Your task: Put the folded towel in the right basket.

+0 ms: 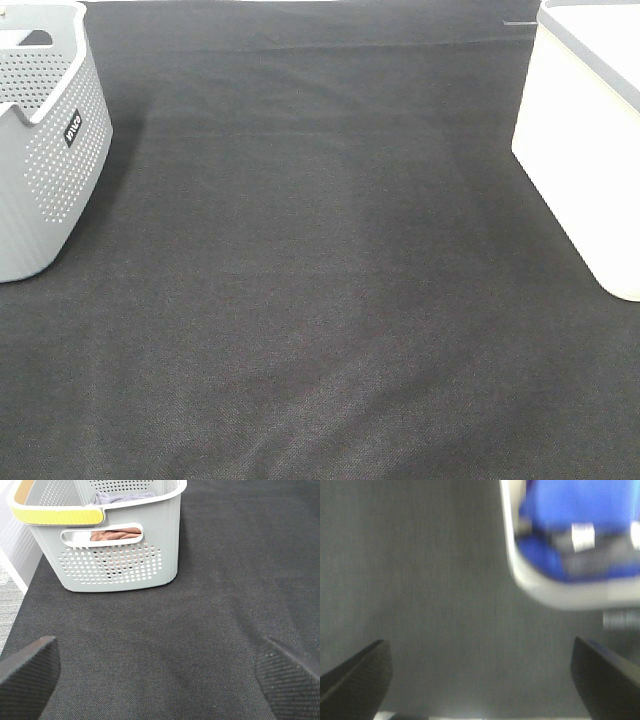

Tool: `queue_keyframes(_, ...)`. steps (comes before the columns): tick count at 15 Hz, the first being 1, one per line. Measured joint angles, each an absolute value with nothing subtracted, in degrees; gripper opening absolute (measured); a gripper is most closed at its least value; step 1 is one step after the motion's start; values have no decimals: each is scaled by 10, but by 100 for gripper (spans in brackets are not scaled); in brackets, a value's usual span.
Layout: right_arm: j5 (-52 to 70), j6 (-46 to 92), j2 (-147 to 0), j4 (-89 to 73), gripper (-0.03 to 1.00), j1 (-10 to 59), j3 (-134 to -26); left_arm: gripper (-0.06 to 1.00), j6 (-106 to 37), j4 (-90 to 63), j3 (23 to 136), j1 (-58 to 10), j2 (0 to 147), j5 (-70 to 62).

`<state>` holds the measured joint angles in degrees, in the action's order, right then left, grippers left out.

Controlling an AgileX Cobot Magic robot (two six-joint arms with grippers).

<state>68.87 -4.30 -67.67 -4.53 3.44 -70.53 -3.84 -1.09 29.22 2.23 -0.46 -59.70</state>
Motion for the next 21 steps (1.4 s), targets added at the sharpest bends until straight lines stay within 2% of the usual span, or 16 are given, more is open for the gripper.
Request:
queue_keyframes(3,662,-24,-464,-45,93,34,-539,99,-38,-11,292,22,-5,-597)
queue_keyframes(10,634,-15,-133,-32,93,34,-324,99,-38,-11,292,22,-5,-597)
queue_keyframes(15,633,-3,-5,-14,92,34,-262,99,-38,-11,292,22,-5,-597)
queue_keyframes(21,633,45,1,-13,92,34,-261,99,-38,-11,292,22,-5,-597)
